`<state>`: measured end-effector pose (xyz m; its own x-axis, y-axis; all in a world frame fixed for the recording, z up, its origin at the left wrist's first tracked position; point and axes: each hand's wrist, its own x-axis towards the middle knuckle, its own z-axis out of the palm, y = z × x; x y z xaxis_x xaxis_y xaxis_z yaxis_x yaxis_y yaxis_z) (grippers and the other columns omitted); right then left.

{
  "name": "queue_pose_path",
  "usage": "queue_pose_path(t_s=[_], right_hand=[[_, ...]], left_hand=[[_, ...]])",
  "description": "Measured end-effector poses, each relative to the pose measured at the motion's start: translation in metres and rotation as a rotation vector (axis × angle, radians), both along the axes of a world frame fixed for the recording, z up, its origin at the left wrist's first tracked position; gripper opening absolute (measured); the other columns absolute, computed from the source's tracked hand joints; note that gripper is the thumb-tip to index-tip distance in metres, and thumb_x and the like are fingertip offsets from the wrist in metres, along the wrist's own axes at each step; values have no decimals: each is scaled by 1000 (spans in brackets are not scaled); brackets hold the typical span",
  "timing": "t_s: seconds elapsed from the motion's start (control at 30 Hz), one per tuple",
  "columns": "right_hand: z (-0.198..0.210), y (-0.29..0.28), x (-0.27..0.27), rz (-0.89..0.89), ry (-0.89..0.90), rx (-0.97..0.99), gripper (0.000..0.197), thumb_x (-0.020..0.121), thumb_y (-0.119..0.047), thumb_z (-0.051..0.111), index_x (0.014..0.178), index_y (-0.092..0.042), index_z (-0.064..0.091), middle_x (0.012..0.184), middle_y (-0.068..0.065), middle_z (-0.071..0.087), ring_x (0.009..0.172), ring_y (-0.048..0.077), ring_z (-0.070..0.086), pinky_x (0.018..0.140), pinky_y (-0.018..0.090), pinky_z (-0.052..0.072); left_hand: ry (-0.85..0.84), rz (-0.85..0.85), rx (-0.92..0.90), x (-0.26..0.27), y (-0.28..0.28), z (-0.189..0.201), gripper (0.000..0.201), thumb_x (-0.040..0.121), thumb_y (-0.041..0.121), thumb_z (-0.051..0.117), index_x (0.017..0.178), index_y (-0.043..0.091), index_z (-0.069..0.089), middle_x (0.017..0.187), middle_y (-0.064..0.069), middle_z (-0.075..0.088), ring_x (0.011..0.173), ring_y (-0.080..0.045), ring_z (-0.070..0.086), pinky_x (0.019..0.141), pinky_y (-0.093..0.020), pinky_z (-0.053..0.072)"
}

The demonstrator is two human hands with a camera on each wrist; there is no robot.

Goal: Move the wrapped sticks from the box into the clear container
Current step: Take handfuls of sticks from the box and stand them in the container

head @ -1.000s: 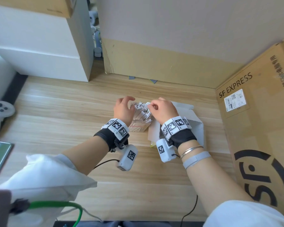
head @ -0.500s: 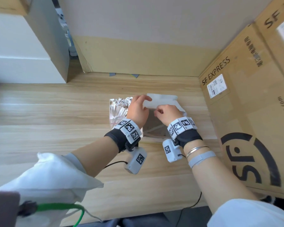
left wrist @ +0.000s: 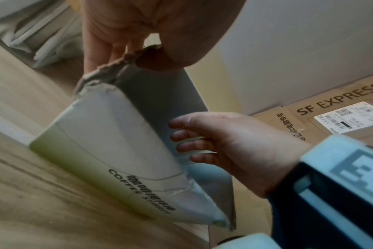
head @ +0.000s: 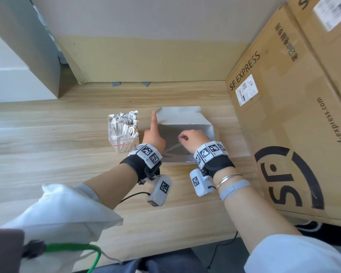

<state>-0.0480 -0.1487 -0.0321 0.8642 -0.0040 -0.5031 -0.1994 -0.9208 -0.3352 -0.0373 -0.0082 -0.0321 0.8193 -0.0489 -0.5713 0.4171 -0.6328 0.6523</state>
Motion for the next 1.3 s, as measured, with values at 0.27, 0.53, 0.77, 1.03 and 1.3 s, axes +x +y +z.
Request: queue_pose_path(t_s=[0.27, 0.53, 0.77, 1.03, 1.3], right_hand=[[-16, 16, 1, 45, 33, -117, 39, 95, -21, 40, 133, -14, 46, 132, 15, 55, 115, 35, 55, 90, 35, 45], [-37, 30, 4, 64, 123, -289, 37, 90, -20, 48, 125, -10, 52, 133, 12, 53, 123, 32, 49, 104, 41, 40], [-40, 30, 6, 56, 274, -348, 46, 85, -16, 52, 131, -14, 47, 140, 8, 43, 127, 32, 44, 102, 46, 39], [-39, 34, 13, 220, 394, -502, 42, 95, -21, 46, 133, -4, 44, 140, 17, 46, 129, 34, 44, 107, 39, 36], [-26, 41, 6, 296, 414, -506, 39, 87, -28, 58, 122, -10, 56, 126, 9, 57, 116, 33, 55, 97, 52, 45]], left_hand=[[-192, 20, -96, -5, 1, -9, 71, 79, -14, 38, 143, 16, 32, 122, -18, 40, 112, -31, 47, 97, -26, 34], [-180, -22, -80, -4, 3, -14, 69, 77, -15, 35, 140, 14, 36, 117, -19, 39, 117, -33, 42, 106, -38, 32], [-172, -16, -78, -5, 2, -11, 66, 78, -14, 35, 139, 12, 35, 124, -21, 37, 119, -37, 42, 108, -41, 33], [-172, -7, -64, -8, 1, -14, 66, 78, -14, 33, 138, 13, 35, 121, -20, 37, 114, -41, 43, 107, -48, 35], [-183, -3, -74, -10, 0, -15, 75, 80, -14, 33, 146, 21, 26, 116, -14, 36, 114, -37, 43, 108, -42, 34]])
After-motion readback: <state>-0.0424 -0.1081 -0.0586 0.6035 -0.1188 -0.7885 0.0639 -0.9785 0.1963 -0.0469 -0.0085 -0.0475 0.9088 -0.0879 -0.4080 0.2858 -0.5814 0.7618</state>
